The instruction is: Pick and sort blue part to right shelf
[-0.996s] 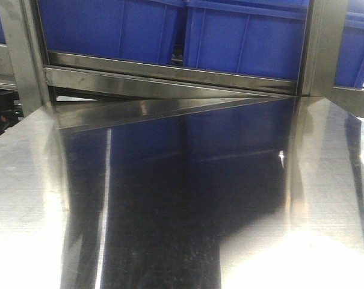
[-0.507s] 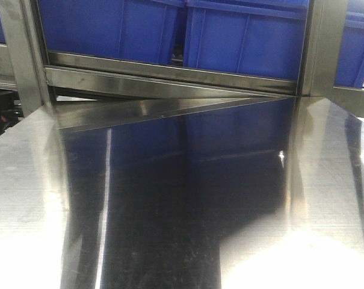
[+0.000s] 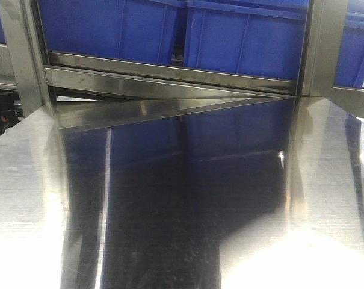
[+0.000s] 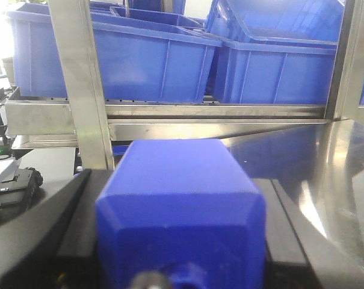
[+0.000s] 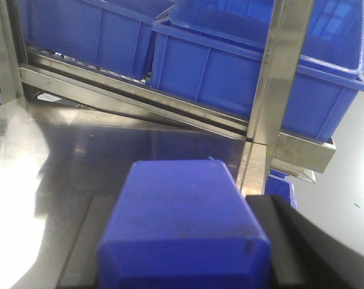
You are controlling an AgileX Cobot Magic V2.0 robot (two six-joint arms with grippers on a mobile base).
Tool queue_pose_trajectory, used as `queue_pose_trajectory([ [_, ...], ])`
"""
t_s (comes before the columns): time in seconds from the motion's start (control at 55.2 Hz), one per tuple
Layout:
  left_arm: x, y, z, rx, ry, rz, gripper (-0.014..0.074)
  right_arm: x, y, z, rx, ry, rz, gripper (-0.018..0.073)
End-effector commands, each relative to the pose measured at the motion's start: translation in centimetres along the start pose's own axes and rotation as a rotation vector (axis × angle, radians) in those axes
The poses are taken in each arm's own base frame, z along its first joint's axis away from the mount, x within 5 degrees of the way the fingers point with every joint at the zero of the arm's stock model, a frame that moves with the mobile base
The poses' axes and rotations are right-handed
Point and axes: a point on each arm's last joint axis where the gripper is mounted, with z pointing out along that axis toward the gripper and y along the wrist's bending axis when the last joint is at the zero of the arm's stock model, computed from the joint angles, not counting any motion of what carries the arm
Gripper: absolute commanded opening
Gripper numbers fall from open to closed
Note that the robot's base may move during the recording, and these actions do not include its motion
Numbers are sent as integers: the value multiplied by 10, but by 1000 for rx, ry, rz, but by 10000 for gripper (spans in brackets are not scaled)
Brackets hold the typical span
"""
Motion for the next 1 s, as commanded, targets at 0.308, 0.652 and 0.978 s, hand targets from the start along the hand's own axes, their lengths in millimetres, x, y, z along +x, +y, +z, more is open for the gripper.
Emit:
queue_pose_trajectory([
  [0.308, -17, -1, -3, 15, -117, 0, 300, -17, 0, -3, -5, -118, -29, 155],
  [0.652, -17, -1, -3, 15, -115, 0, 300, -17, 0, -3, -5, -118, -29, 155],
  [0.978, -17, -1, -3, 15, -115, 0, 300, -18, 0, -3, -5, -119, -29, 155],
])
